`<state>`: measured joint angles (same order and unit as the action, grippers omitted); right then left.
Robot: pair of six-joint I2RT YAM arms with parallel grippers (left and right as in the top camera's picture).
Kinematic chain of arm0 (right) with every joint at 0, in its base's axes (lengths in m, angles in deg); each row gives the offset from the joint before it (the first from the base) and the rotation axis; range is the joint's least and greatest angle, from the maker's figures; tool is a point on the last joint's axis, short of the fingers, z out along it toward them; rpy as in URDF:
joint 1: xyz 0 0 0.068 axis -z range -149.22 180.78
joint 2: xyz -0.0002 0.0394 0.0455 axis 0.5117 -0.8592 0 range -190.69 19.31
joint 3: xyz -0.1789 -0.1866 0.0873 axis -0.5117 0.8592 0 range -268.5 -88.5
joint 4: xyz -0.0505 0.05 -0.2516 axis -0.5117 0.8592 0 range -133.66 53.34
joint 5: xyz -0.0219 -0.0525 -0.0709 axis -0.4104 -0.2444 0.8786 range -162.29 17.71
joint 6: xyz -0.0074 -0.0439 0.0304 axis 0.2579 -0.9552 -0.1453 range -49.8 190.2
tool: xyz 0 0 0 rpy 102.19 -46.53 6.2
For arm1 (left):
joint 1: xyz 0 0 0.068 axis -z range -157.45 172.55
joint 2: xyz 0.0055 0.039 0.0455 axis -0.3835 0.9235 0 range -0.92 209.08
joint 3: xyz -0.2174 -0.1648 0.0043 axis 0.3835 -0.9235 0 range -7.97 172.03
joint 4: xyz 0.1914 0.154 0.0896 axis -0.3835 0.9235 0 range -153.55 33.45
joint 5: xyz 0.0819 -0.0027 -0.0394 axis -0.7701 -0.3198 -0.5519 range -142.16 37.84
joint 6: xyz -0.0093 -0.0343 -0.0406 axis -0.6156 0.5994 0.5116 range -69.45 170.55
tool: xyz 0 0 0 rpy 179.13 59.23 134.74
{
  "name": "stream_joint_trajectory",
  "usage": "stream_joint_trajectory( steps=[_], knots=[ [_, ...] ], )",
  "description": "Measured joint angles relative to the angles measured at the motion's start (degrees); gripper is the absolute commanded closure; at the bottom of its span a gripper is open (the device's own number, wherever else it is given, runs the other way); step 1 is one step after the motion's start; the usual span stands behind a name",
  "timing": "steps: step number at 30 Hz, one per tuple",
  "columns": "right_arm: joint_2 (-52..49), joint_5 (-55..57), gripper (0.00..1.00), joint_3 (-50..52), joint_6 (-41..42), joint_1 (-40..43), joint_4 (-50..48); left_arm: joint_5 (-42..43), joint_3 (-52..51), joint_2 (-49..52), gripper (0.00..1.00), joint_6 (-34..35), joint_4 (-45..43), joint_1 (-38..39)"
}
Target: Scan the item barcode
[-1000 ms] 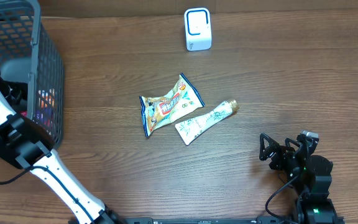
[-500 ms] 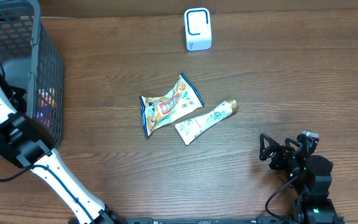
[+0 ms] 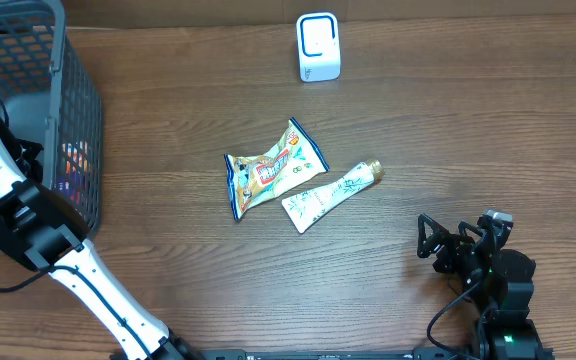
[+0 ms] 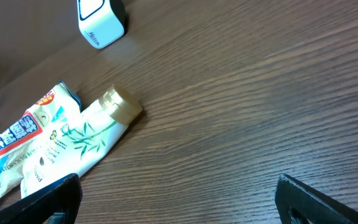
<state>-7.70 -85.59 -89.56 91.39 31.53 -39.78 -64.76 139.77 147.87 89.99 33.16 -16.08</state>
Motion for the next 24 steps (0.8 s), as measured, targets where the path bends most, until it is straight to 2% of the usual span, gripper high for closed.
stream_joint_trajectory(
  steps=[6,15,19,20,21,22,24],
  knots=[
    [0.0,-0.02,0.0,0.0,-0.02,0.0,0.0,0.44,-1.55,-5.01,0.96,0.0,-0.02,-0.04],
    [0.0,0.0,0.0,0.0,0.0,0.0,0.0,0.55,-1.55,-23.12,0.96,0.0,-0.13,-0.04],
    [0.0,0.0,0.0,0.0,0.0,0.0,-0.02,0.55,-1.51,-27.61,0.96,0.0,-0.28,-0.04],
    [0.0,-0.02,0.0,0.0,0.02,0.0,0.0,0.55,-1.51,-28.26,0.88,0.02,-0.33,-0.04],
    [0.0,0.0,0.0,0.0,0.0,0.0,0.0,0.52,-1.51,-28.72,0.57,-0.13,-0.48,-0.04],
    [0.0,-0.02,0.0,0.0,0.0,0.0,0.0,0.5,-1.51,-28.89,0.31,0.11,-0.52,-0.04],
    [0.0,-0.02,0.0,0.0,0.0,0.0,-0.02,0.44,-1.51,-28.89,0.0,0.0,-0.52,-0.04]
  ],
)
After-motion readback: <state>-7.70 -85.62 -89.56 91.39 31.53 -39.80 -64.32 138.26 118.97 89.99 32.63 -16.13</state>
